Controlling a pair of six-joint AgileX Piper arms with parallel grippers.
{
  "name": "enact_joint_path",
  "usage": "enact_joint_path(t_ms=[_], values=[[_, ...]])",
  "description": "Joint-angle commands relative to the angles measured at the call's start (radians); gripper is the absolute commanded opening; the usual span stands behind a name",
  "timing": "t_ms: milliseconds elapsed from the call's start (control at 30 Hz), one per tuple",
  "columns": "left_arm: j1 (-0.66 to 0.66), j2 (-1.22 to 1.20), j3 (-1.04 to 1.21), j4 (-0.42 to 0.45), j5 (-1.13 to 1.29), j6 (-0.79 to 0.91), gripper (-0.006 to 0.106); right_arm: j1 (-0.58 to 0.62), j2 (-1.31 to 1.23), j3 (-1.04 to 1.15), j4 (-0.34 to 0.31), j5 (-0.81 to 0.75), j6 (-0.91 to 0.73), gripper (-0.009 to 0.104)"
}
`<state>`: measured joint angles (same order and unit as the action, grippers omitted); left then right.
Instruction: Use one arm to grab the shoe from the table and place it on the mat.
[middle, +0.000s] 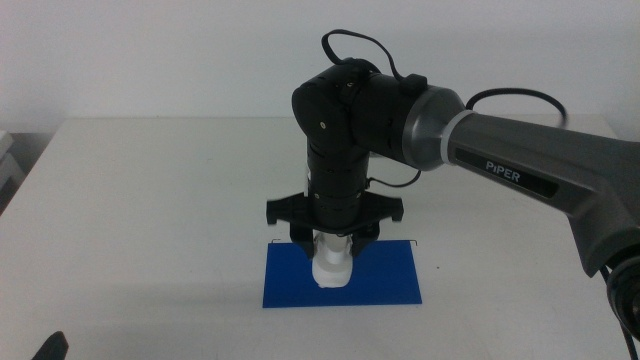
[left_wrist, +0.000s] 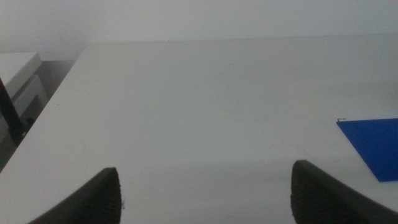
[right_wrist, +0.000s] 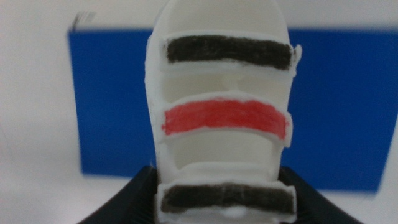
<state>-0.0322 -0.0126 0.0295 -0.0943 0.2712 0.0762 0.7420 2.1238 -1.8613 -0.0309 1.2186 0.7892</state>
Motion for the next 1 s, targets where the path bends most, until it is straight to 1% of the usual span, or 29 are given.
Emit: enact_joint_path(t_ms=[0,133,333,567,667,733,800,967], values=[[-0.005,-0.013,0.007,-0.007,-0.081,-0.005,0.094,-0.008,-0.069,-0.031,-0.011,0.069,-0.254,0.013],[-0.005,-0.013,0.007,-0.007,-0.081,-0.005,0.094,-0.008,-0.069,-0.031,-0.029,0.067,-0.613,0.013],[-0.005,-0.013,0.007,-0.007,-0.081,-0.005,0.094,-0.008,-0.069,-0.031,-0.03,0.064,-0.902,0.013],[-0.005,-0.013,0.007,-0.007,-0.081,-0.005,0.094,-0.009,-0.069,-0.031,-0.047,0.064,-1.327,0.013],[-0.005,-0.013,0.007,-0.007,-0.081,-0.005,0.094,-0.009,-0.069,-0.031,-0.053,0.064,-1.476,0.013],[-0.005,-0.013,0.007,-0.007,-0.081,-0.005,0.094,-0.009,-0.069,-0.031,-0.053,0.064,-1.539,0.013],[-0.005,-0.013,0.007,-0.007,-0.081,-0.005,0.094,-0.009,-0.069,-0.031,-0.053,0.064,-1.568,0.013],[-0.005,-0.013,0.007,-0.007,-0.081,-0.005,0.094,-0.009,-0.069,-0.031,-0.051,0.064,-1.567,0.013]])
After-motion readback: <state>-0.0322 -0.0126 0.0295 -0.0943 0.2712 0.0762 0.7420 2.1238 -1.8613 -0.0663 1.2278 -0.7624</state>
